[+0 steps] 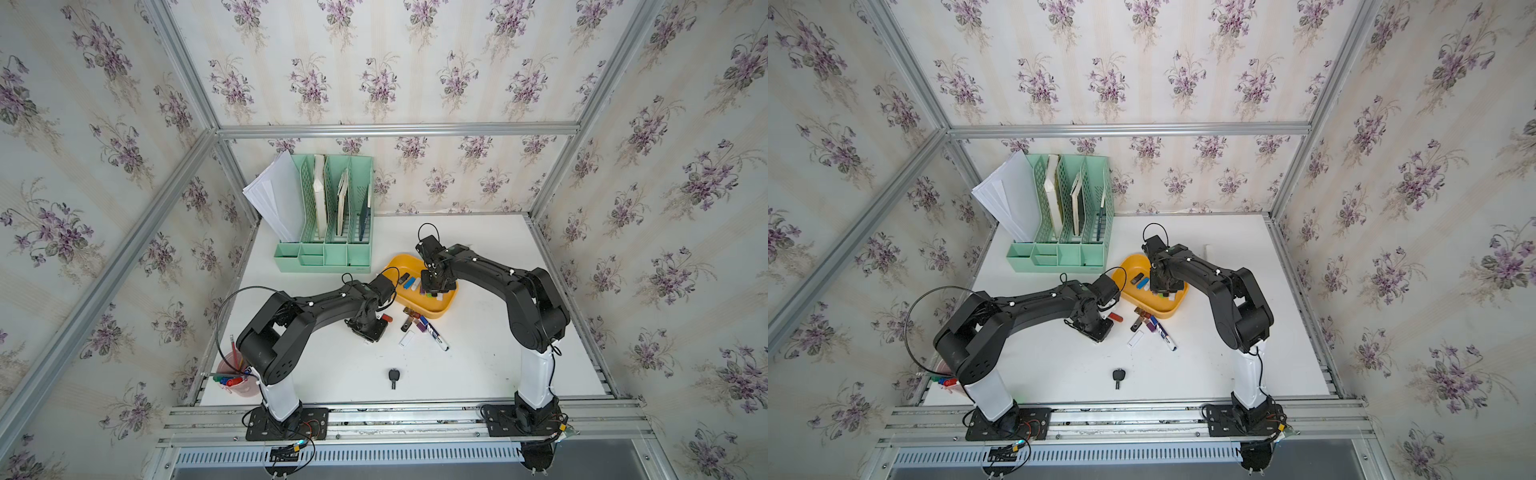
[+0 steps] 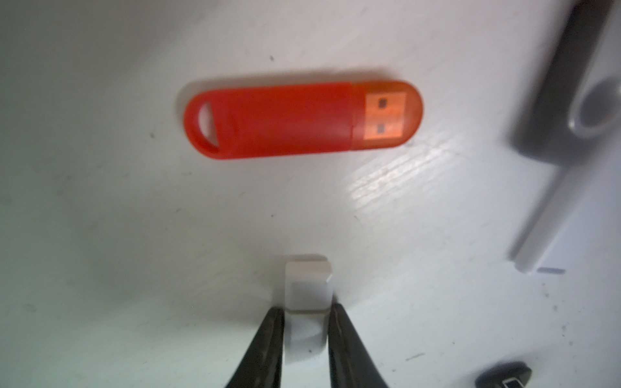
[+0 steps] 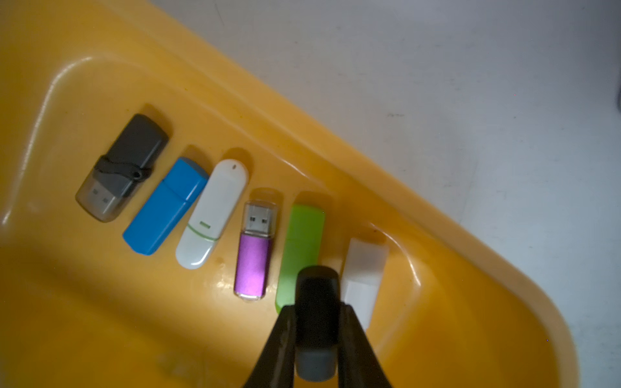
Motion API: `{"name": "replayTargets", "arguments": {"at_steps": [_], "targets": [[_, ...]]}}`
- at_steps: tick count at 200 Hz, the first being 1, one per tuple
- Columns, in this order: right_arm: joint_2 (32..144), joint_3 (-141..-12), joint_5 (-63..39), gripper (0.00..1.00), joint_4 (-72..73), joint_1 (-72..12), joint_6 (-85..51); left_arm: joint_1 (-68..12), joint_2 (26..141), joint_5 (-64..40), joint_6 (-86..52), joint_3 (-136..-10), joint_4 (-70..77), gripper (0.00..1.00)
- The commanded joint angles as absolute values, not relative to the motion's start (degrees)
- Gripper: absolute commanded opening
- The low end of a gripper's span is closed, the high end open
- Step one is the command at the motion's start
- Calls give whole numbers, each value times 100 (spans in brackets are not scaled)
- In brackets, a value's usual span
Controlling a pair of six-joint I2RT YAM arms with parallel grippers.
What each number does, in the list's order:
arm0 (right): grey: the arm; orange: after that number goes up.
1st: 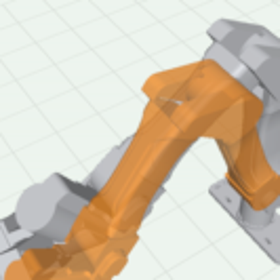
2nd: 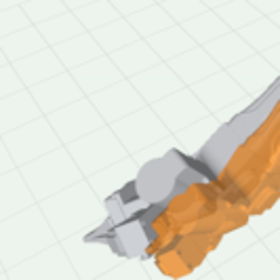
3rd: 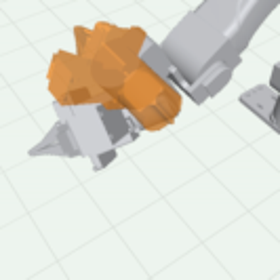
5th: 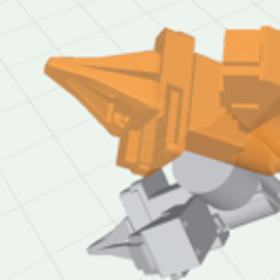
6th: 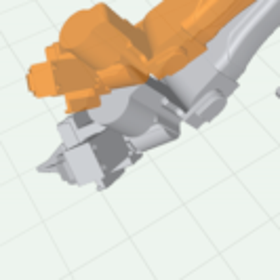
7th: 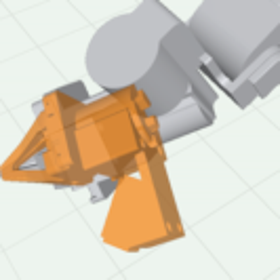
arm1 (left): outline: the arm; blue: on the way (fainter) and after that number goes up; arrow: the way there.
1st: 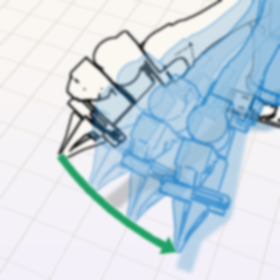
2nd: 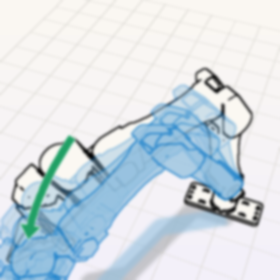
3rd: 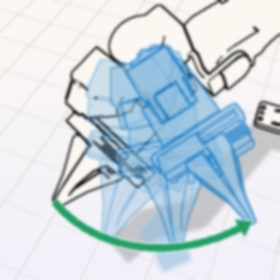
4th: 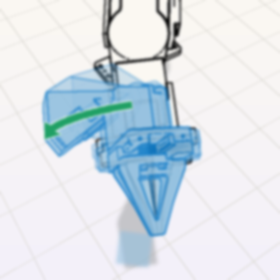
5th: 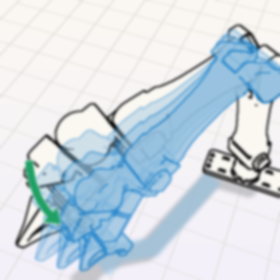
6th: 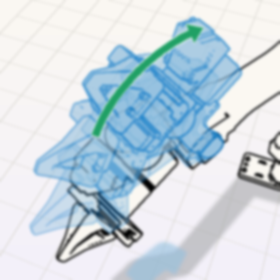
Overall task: Put the usb flash drive into the storage box
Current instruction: Place the USB flash in the storage box.
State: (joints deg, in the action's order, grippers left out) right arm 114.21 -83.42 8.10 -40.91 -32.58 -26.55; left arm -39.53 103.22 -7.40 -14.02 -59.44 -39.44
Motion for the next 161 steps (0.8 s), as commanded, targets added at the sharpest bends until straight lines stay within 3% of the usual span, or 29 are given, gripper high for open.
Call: {"name": "replayTargets", "arguments": {"at_steps": [1, 161], "targets": [[11482, -8358, 987, 15, -4087, -3259, -2591, -3938, 10753, -963, -1396, -5713, -3767, 29], [11740, -8411, 888, 14, -4052, -3256, -2506, -3919, 10775, -975, -1388, -5678, -3729, 29]]}}
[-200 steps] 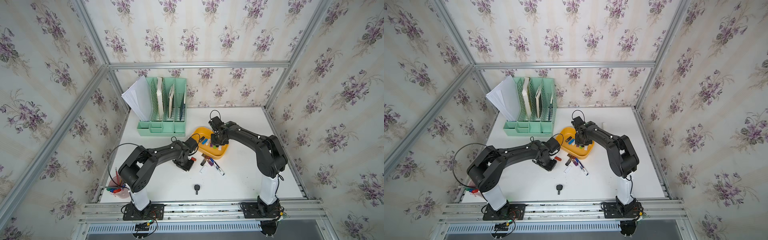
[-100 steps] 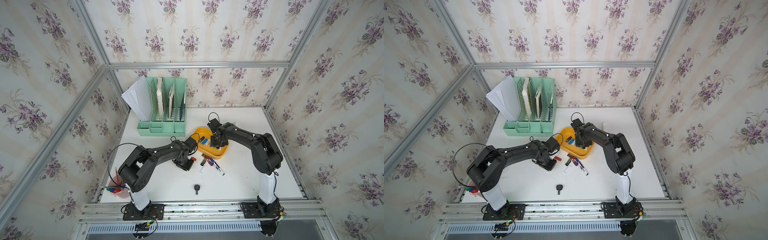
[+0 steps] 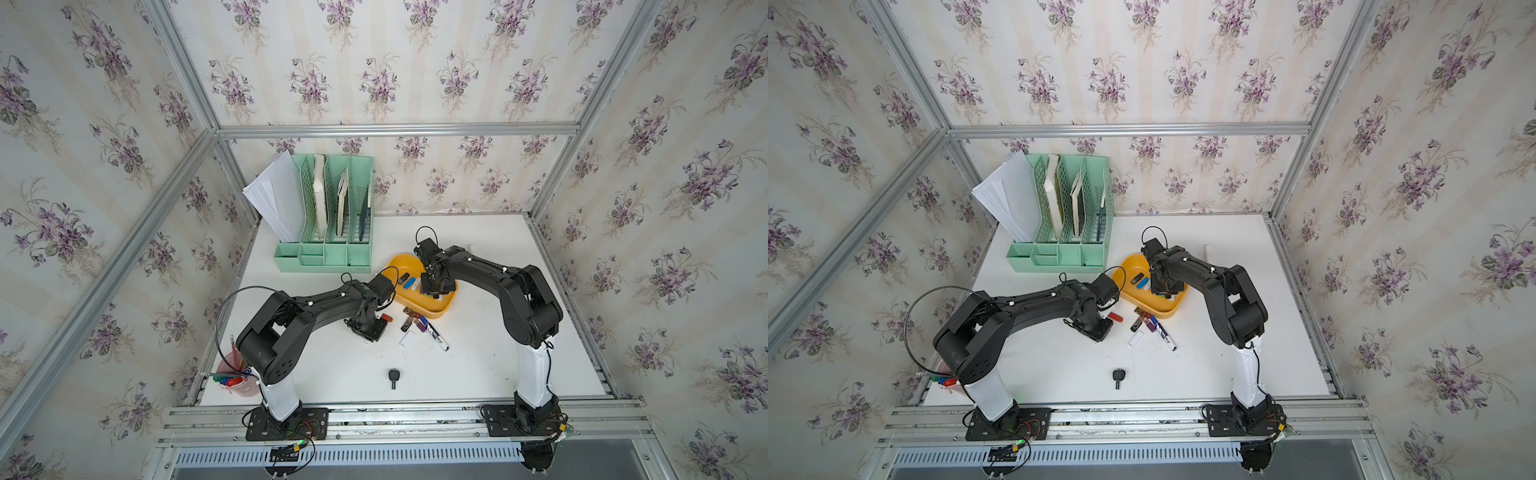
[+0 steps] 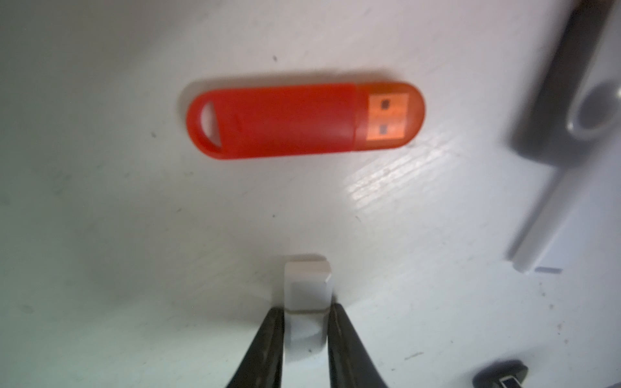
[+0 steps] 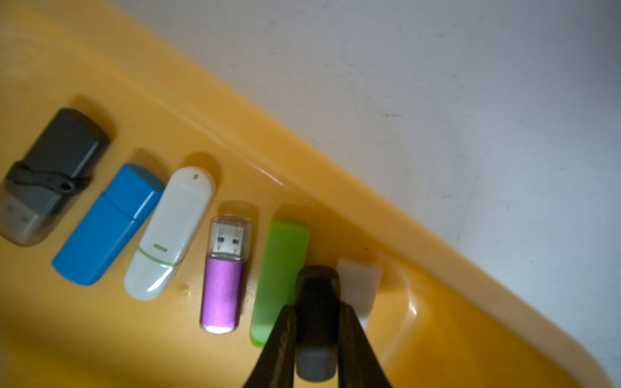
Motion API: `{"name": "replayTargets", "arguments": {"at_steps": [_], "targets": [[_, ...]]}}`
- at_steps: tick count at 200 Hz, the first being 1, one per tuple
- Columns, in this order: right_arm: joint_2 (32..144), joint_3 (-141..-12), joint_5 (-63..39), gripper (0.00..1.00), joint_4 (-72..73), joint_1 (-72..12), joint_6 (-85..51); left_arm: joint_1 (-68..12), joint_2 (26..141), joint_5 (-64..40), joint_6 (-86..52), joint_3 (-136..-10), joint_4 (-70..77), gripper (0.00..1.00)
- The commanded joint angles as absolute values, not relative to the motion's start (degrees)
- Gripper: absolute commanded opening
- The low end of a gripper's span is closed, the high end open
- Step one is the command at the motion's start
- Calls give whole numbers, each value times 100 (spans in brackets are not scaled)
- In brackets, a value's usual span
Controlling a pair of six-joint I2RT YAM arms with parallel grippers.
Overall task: Put the usb flash drive into the storage box
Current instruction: Place the USB flash in the storage box.
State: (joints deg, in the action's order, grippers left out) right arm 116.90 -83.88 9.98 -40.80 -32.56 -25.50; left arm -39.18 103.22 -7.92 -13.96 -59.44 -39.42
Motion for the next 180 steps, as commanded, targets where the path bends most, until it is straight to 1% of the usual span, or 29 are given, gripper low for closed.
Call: {"name": "replayTargets", "arguments": {"at_steps": [1, 58, 80, 111, 140, 180], "targets": [[11740, -8411, 888, 14, -4052, -3256, -2506, -3920, 10775, -975, -1384, -5678, -3728, 29], [11750, -8383, 750, 15, -4018, -3258, -2511, -3914, 10767, -975, -1388, -5678, -3727, 29], [11742, -8385, 782, 19, -4025, -3260, -2505, -3911, 10760, -980, -1389, -5669, -3728, 29], [11679, -8398, 877, 32, -4078, -3260, -2500, -3908, 10754, -982, -1389, -5669, -3727, 29], [11567, -8423, 974, 36, -4121, -3256, -2488, -3912, 10767, -983, -1388, -5677, -3731, 29], [11351, -8395, 985, 37, -4113, -3256, -2487, -3912, 10760, -984, -1384, -5678, -3761, 28]]}}
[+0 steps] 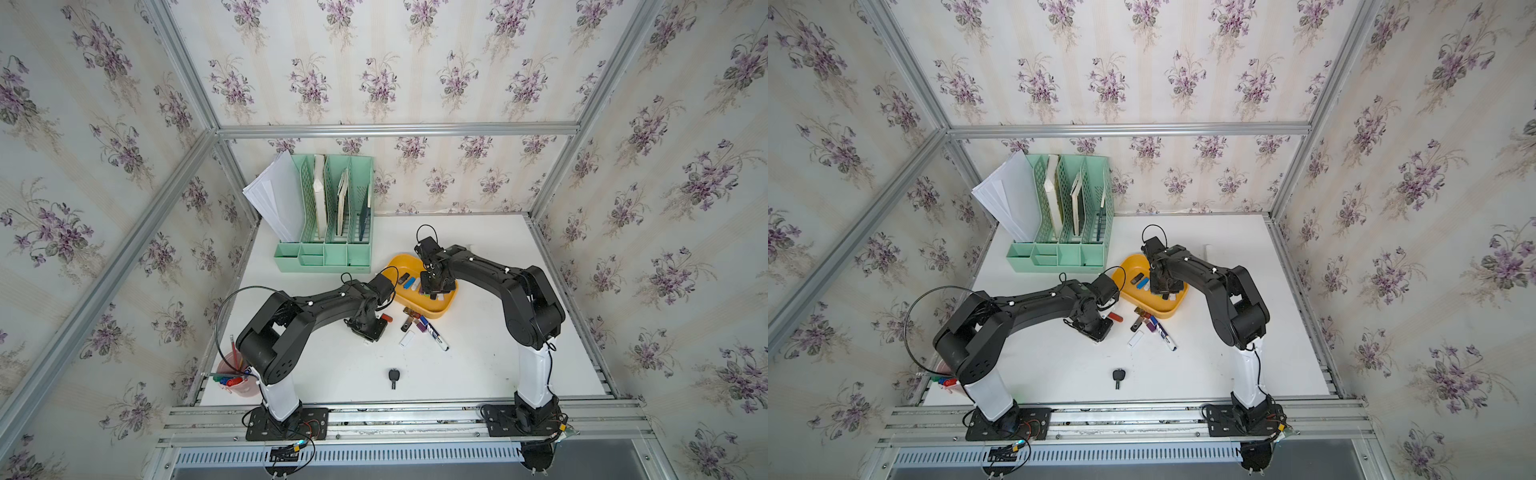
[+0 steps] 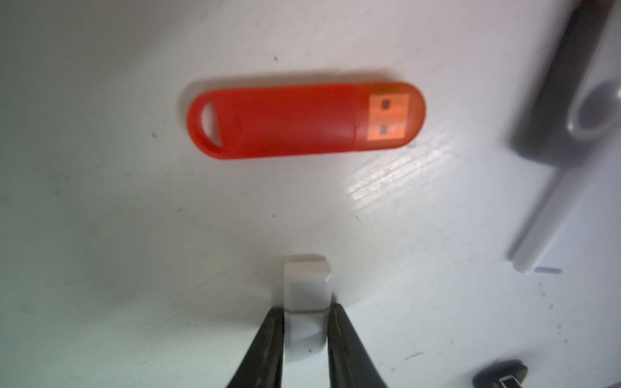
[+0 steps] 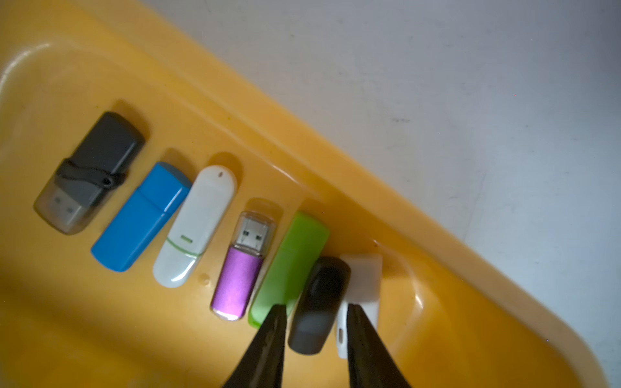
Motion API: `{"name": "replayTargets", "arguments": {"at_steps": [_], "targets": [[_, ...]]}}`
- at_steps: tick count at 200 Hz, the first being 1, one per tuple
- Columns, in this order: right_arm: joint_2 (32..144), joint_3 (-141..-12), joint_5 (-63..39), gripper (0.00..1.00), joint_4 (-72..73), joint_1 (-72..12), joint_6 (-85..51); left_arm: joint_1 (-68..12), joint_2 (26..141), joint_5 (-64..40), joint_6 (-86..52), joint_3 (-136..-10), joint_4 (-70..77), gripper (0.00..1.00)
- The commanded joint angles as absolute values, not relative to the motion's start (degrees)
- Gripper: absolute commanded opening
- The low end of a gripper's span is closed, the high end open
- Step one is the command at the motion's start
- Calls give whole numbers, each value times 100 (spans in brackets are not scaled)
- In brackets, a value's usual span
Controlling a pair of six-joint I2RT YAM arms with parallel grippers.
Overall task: Put the usb flash drive into the storage box
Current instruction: Place the USB flash in the storage box.
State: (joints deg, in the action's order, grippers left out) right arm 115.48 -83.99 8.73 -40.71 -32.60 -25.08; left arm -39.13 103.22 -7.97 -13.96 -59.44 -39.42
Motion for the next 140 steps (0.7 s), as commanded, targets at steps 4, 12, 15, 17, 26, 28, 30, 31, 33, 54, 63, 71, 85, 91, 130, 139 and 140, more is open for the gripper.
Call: {"name": "replayTargets", "arguments": {"at_steps": [4, 12, 15, 17, 26, 28, 30, 31, 33, 54, 63, 71, 85, 91, 130, 139, 140], "targets": [[11305, -8396, 984, 37, -4121, -3260, -2487, -3910, 10754, -984, -1393, -5677, -3762, 28], [11220, -8394, 978, 38, -4130, -3258, -2479, -3906, 10750, -984, -1404, -5678, -3763, 27], [11188, -8398, 969, 38, -4131, -3255, -2472, -3914, 10745, -982, -1399, -5678, -3766, 27], [11166, -8388, 954, 38, -4131, -3259, -2466, -3912, 10741, -990, -1398, -5676, -3763, 27], [11108, -8389, 912, 39, -4178, -3260, -2452, -3911, 10736, -991, -1412, -5669, -3773, 27], [11109, -8399, 898, 39, -4193, -3258, -2446, -3915, 10735, -993, -1414, -5669, -3771, 27], [11103, -8395, 886, 39, -4212, -3260, -2437, -3912, 10732, -993, -1415, -5673, -3777, 27], [11102, -8394, 874, 39, -4220, -3260, -2436, -3912, 10732, -993, -1415, -5671, -3774, 27], [11096, -8400, 858, 39, -4241, -3258, -2435, -3911, 10732, -993, -1413, -5676, -3771, 27], [10997, -8217, 693, 40, -4264, -3258, -2417, -3911, 10700, -1009, -1430, -5678, -3783, 27], [10945, -8095, 636, 41, -4237, -3261, -2416, -3919, 10674, -999, -1434, -5669, -3784, 26], [10918, -8014, 571, 41, -4244, -3261, -2415, -3920, 10662, -995, -1434, -5669, -3782, 26], [10862, -7867, 487, 41, -4254, -3268, -2417, -3919, 10634, -985, -1434, -5677, -3812, 26], [10825, -7788, 474, 41, -4243, -3271, -2433, -3914, 10618, -967, -1434, -5686, -3849, 26], [10442, -7514, 628, 41, -4151, -3270, -2556, -3910, 10351, -745, -1399, -5989, -4285, 26], [10367, -7532, 661, 41, -4144, -3270, -2565, -3906, 10292, -706, -1377, -6131, -4459, 26], [10360, -7532, 660, 41, -4142, -3270, -2566, -3904, 10283, -700, -1374, -6151, -4475, 26]]}}
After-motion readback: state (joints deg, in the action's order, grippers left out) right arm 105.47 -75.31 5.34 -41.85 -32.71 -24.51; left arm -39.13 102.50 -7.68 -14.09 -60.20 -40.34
